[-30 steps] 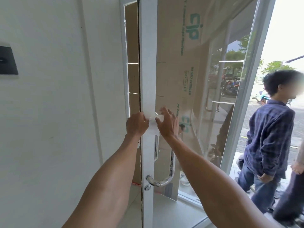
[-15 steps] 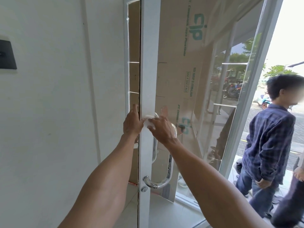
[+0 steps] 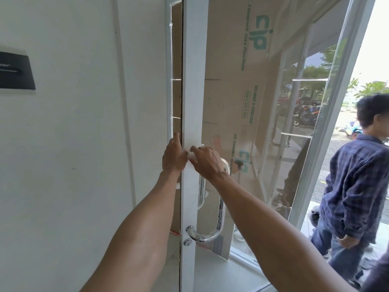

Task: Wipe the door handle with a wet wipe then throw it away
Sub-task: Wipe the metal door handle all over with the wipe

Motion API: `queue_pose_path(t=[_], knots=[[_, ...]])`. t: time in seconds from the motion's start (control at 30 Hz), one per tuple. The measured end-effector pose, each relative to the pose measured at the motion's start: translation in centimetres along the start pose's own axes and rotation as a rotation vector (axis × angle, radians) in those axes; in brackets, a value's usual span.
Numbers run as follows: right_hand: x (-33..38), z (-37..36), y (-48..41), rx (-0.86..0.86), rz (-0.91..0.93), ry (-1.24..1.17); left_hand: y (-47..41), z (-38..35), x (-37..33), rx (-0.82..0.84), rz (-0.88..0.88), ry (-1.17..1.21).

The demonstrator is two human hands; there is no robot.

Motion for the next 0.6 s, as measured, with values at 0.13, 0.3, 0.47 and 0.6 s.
queue_pose_path(t=[0.13, 0.3, 0.47, 0.6], knots=[[0.1, -1.3, -0.1, 0.092, 0.014, 0.071, 0.2, 0.3, 0.0, 0.014, -0.006, 0.002], [-0.5, -0.8, 1.4, 0.076, 0.119, 0.056, 0.3, 0.2, -0.4, -0.012, 0.001, -0.028], [-1.2, -0.3, 2.3, 0.059, 0.149, 0.065, 0.6, -0.3, -0.7, -0.047, 0.039, -0.053], [-0.4, -1.1, 1.1, 0.116, 0.133, 0.113, 0.7, -0.4, -1.0, -0.060, 0.052, -0.057]])
Point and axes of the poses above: each hand's wrist, its own y-axis away from the middle knuckle, its own z-axis out of the back of the hand, x = y × z, the point moved 9 cm from there along -y, towards the middle knuckle, and after that the axes turned 8 degrees about z, right-handed, at the moved point
